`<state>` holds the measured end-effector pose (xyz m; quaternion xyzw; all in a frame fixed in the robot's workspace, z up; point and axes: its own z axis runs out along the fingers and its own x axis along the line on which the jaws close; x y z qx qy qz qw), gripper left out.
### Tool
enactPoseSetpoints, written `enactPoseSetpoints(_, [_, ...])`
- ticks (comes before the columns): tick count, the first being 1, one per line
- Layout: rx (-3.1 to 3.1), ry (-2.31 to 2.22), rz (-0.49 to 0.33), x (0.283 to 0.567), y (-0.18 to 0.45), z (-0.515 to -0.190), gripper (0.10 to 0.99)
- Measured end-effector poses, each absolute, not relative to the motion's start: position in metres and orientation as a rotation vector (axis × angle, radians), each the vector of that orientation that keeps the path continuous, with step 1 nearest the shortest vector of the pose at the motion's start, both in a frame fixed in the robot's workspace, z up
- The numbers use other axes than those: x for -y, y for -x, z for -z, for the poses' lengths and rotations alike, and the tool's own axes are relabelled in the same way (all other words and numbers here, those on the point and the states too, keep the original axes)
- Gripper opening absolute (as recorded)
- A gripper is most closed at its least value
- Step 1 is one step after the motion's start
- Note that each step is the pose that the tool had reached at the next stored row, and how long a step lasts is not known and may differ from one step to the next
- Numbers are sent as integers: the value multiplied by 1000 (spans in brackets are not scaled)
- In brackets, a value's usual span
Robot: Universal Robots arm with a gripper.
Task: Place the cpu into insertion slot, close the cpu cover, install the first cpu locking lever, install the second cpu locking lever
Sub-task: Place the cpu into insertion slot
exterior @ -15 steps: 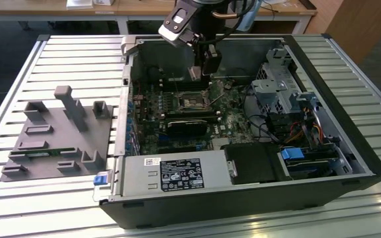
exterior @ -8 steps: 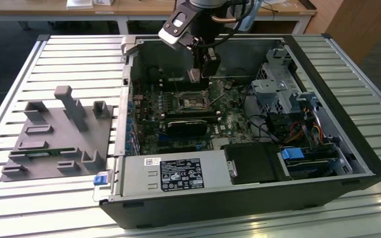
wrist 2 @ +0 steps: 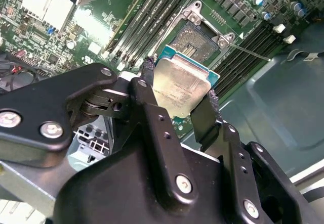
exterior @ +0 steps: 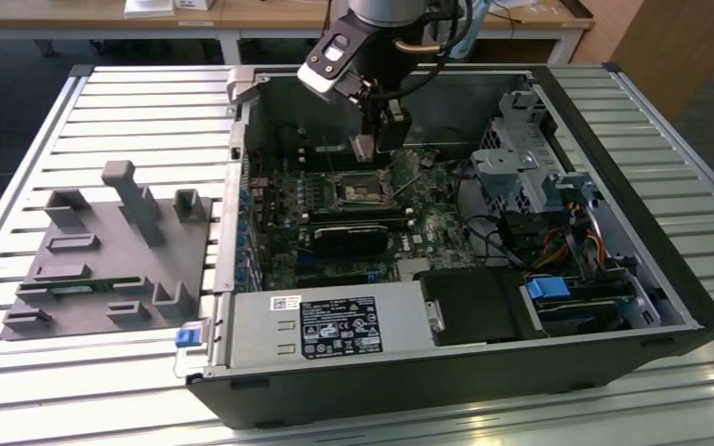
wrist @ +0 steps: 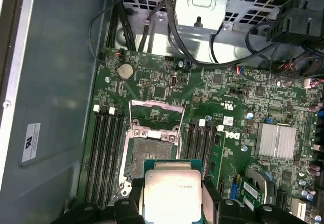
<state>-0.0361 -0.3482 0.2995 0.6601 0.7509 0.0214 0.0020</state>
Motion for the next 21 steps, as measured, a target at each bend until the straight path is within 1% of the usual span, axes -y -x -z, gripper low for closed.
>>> enactPoseSetpoints(15, [-2353,-2073,-67,348,36,-291,541])
enactPoseSetpoints(21, [-2284,-2147,-67,346,36,-286,541])
